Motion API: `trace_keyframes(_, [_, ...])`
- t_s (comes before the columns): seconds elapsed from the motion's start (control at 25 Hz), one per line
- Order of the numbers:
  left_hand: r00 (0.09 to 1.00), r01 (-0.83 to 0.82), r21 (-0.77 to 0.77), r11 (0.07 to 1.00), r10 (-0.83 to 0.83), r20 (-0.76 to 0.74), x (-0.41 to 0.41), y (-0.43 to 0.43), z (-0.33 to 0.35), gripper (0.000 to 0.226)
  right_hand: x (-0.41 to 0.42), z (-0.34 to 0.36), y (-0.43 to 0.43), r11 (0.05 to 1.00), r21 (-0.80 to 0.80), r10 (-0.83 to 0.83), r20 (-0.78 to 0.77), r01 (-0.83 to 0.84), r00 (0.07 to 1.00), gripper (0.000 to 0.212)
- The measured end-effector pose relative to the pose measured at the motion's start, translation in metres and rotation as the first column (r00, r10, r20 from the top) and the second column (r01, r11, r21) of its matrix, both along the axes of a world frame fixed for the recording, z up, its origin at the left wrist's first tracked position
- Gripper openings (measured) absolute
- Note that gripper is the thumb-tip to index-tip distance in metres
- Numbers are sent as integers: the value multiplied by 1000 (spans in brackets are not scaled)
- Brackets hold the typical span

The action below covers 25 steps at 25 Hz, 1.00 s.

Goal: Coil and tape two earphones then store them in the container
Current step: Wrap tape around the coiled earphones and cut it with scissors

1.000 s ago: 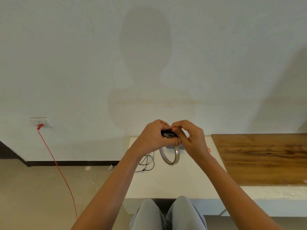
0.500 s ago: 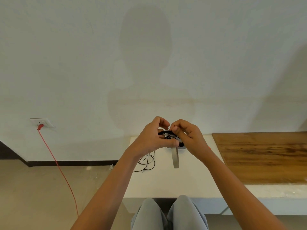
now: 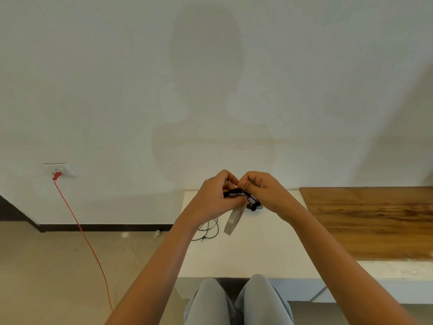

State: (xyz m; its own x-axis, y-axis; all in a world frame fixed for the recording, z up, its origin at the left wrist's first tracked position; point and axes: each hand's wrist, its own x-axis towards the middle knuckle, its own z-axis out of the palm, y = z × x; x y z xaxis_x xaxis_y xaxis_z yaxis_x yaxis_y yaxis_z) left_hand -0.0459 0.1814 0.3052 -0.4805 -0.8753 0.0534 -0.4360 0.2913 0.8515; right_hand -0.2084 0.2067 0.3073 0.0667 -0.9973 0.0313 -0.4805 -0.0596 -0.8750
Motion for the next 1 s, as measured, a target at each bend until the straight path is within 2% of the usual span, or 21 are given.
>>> trace_keyframes(0.2, [1000,-16,-55,998,17,21,2,3,-4,31,1,-2,-4,994,104,-40,35,37,999,22])
trace_keyframes(0.48, [999,-19,-147,989,23,23,2,6,-10,23,-11,6,-16,943,332,10,4,-11,1000,23])
trace_keyframes(0.6, [999,-28,-196,980,35,35,-1,6,-10,17,-12,13,-20,917,392,66,25,-71,997,11])
trace_keyframes(0.68, [998,-34,-238,971,45,41,-2,6,-9,12,-11,15,-23,912,402,79,37,-87,996,2])
trace_keyframes(0.88, [996,-13,-315,949,39,76,-6,7,-12,7,-11,12,-27,921,390,51,-60,-24,997,8])
trace_keyframes(1.0, [995,-34,-358,933,67,78,-6,4,-15,6,-10,5,-26,970,239,-15,-99,39,995,12])
